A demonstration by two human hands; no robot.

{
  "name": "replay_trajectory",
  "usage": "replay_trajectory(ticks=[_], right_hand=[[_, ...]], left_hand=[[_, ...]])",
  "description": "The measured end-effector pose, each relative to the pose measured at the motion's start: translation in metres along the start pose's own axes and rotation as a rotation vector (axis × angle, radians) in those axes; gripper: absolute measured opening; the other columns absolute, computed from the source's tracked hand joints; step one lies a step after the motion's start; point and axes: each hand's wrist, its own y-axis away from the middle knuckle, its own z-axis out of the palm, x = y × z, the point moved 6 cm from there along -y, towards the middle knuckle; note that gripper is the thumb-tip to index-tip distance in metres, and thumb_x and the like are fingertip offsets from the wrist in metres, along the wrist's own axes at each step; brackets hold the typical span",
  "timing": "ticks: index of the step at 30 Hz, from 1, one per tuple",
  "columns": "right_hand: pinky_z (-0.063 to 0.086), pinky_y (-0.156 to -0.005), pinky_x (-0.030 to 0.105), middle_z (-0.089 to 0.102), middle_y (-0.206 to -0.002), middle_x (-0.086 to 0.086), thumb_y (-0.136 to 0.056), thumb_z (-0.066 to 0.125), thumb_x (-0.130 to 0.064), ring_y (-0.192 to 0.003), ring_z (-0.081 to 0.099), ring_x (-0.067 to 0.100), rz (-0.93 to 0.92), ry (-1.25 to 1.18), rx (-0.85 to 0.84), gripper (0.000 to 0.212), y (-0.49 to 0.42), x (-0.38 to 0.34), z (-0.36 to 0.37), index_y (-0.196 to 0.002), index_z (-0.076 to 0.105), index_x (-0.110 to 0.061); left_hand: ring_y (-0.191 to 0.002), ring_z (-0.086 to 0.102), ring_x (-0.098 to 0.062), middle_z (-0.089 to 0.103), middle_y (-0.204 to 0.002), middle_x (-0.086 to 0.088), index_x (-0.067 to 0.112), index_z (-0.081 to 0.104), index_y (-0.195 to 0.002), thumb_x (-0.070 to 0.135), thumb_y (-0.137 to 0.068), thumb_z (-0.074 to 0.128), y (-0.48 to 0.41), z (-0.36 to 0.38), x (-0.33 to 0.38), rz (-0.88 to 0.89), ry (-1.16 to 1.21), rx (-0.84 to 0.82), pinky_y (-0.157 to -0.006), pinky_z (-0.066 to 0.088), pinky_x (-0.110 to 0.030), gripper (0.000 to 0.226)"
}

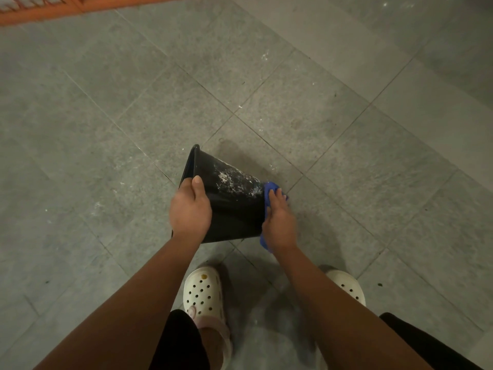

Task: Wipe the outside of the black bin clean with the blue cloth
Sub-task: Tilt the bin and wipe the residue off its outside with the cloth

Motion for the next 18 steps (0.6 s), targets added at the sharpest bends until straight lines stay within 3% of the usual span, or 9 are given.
replay_trajectory(ticks=[3, 8, 11, 14, 18], right_hand=[[0.007, -0.111, 0.024, 0.025, -0.152, 0.013, -0.082, 0.043, 0.011, -0.143, 0.016, 0.027, -0.013, 0.036, 0.073, 0.062, 0.012, -0.015, 0.007, -0.141, 0.032, -0.007], [0.010, -0.116, 0.030, 0.028, -0.151, 0.013, -0.079, 0.046, 0.015, -0.142, 0.018, 0.027, -0.139, 0.044, 0.008, 0.066, -0.002, -0.021, 0.003, -0.140, 0.033, -0.008], [0.010, -0.116, 0.032, 0.016, -0.155, 0.012, -0.080, 0.046, 0.011, -0.144, 0.011, 0.027, -0.039, 0.095, -0.069, 0.070, -0.006, -0.003, 0.001, -0.144, 0.023, -0.008], [0.011, -0.113, 0.027, 0.013, -0.155, 0.013, -0.082, 0.045, 0.009, -0.144, 0.008, 0.028, 0.024, 0.077, -0.023, 0.069, 0.010, -0.008, 0.005, -0.144, 0.022, -0.008], [0.008, -0.110, 0.024, 0.019, -0.154, 0.012, -0.082, 0.042, 0.012, -0.143, 0.010, 0.027, -0.084, 0.033, 0.012, 0.065, 0.016, -0.033, 0.008, -0.143, 0.028, -0.008]], left_hand=[[-0.062, 0.049, -0.010, 0.053, -0.069, -0.003, 0.009, 0.052, -0.084, 0.035, -0.102, 0.031, 0.002, 0.001, 0.004, 0.048, -0.033, -0.011, -0.058, 0.039, -0.024, 0.038], [-0.060, 0.048, -0.009, 0.053, -0.068, -0.003, 0.008, 0.053, -0.083, 0.034, -0.102, 0.033, 0.004, -0.002, -0.002, 0.050, 0.037, -0.008, -0.055, 0.038, -0.023, 0.037], [-0.061, 0.049, -0.011, 0.052, -0.068, -0.002, 0.009, 0.053, -0.083, 0.033, -0.102, 0.034, 0.005, -0.002, -0.005, 0.073, 0.049, -0.010, -0.056, 0.040, -0.026, 0.036], [-0.062, 0.051, -0.012, 0.052, -0.066, -0.001, 0.012, 0.053, -0.083, 0.034, -0.102, 0.034, 0.004, -0.001, -0.004, 0.101, 0.042, -0.027, -0.058, 0.042, -0.031, 0.035], [-0.065, 0.052, -0.005, 0.053, -0.068, 0.008, 0.020, 0.053, -0.087, 0.034, -0.102, 0.034, 0.006, 0.000, -0.002, 0.154, 0.018, -0.056, -0.057, 0.039, -0.025, 0.028]])
